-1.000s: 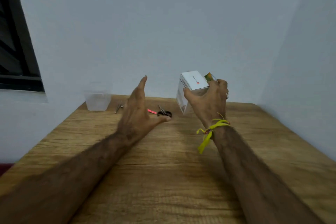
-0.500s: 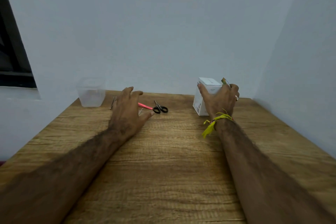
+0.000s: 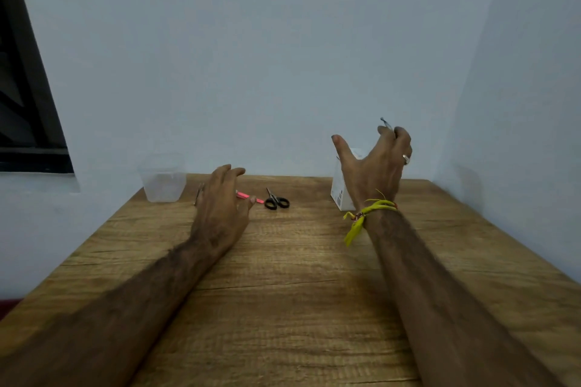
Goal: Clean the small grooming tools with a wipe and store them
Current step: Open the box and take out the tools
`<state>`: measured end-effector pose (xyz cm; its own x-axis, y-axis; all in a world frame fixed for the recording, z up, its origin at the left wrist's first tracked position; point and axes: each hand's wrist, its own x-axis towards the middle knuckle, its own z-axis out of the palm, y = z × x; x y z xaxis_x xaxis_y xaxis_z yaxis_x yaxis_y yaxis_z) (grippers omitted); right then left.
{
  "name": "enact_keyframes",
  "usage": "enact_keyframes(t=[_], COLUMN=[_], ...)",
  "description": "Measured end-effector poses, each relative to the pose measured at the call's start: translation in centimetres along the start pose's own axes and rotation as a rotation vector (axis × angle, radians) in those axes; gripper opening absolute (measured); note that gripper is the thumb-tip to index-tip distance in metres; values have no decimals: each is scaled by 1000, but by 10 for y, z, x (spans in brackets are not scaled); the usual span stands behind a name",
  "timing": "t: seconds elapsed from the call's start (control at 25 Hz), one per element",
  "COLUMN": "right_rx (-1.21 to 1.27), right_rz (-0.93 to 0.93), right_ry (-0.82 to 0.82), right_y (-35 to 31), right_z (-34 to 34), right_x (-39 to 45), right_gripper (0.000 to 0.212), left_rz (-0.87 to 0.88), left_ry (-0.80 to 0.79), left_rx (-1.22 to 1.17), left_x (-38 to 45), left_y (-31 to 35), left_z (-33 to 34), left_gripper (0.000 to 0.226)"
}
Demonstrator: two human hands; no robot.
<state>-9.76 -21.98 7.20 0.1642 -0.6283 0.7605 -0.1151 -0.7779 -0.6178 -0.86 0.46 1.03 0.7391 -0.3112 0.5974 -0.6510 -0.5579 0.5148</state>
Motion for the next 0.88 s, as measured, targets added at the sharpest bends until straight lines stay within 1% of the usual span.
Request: enact_keyframes(t=[0.08,0.12,0.2,0.24,0.32,0.4,0.44,0.52,0.64,0.72,0.8,0.88], right_rx=[118,190,315,353,397,483,550,675,695,720,767,786], right_rz=[-104,-130,-113,-81,-8,37,59,110,109,125,204,255], right_ry=[44,16,-119,-204,-356,-478,-535,-656,-761,-819,-842,-814], right_y=[-29,-42,-62,-70,-77,-84,-88,-97,-101,-100,-99,-97], right_z=[-5,-7,-9,-12,-14,-16,-17,-16,-12,-12,-13,-15], right_x=[-10,-19,-37,-45,-55,-65,-71,-85,-96,-97,-94,-87], right_gripper=[61,50,32,27,26,26,25,16,16,16,12,9], left_rz=[59,87,144,178,247,244,217,186,216,222,185,155], left_ry=[59,78,52,13,-43,-53,-43,6,69,50,26,39], left_rx=[-94,-153,-262,-288,-255,-203,-190,-173,-166,-180,-247,-301], left_x=[-1,-3,-9,-12,-15,-20,-23,-28,-24,-19,-16,-14], left_y=[7,13,32,42,54,52,45,27,10,6,2,-5], left_z=[-7,-11,-19,-24,-32,-39,-41,-45,-49,-46,-42,-39], left_gripper=[59,63,80,91,110,118,118,108,83,76,71,68])
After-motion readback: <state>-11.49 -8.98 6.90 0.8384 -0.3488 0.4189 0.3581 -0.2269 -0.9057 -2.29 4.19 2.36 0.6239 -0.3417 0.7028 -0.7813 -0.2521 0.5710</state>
